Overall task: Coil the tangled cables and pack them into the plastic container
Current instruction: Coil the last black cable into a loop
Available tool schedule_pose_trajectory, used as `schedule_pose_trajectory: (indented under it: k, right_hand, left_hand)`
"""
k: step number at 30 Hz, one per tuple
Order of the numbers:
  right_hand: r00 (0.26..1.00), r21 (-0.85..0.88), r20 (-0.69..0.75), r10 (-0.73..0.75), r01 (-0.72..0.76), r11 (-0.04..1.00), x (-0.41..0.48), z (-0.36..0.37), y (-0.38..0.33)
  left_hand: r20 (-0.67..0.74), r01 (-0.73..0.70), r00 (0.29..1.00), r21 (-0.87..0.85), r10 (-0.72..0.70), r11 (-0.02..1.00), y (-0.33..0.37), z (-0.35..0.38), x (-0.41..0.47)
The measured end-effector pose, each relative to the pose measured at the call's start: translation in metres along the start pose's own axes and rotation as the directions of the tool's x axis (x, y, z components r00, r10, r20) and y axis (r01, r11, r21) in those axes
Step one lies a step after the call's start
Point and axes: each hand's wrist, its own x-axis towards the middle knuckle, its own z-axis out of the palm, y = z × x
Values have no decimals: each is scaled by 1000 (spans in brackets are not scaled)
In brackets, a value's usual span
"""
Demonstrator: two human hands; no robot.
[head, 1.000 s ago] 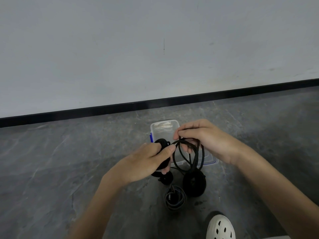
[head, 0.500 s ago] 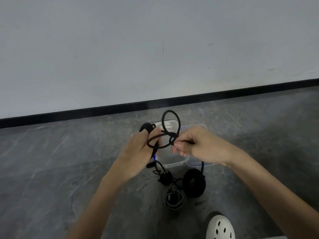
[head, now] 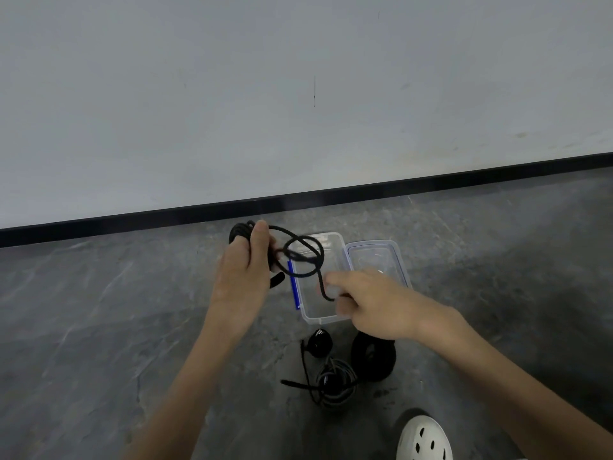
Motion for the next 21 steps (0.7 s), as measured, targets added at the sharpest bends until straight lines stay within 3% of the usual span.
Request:
schedule_pose_trajectory:
  k: [4,7,9,11,12,16,19,21]
  right_hand:
    - [989,317,-141,-53,96,944,1,-4,-11]
    - [978,670,-205,39,111,734,1,-9,-20]
    - [951,834,-254,174,124,538,4,-11,-20]
    - [929,936,-243,280,149,319,7,-11,-21]
    - [915,939,-256,312,159,304,8,-10,-20]
    - [836,737,-422,350,91,670,11,-11,-6]
    - [782,565,-515,352,1,825,10,-16,5]
    - [748,526,-536,391,-67,848,11,-17,12]
  left_hand:
    - [39,-30,999,21,29,999,0,4,-4]
    - [43,-29,999,72,26,997,0,8,-5]
    - [67,-39,997,80,34,996,-1,9,-6]
    - [102,-52,994,98,42,994,-1,10,-7]
    - [110,-56,993,109,43,992,0,11,-8]
    - [7,32,999,-47,-32,998,5,4,-3]
    - [-72,66,994,-148,-78,987,5,-7,3]
    - [-95,83,991,-169,-100,982,3,-10,4]
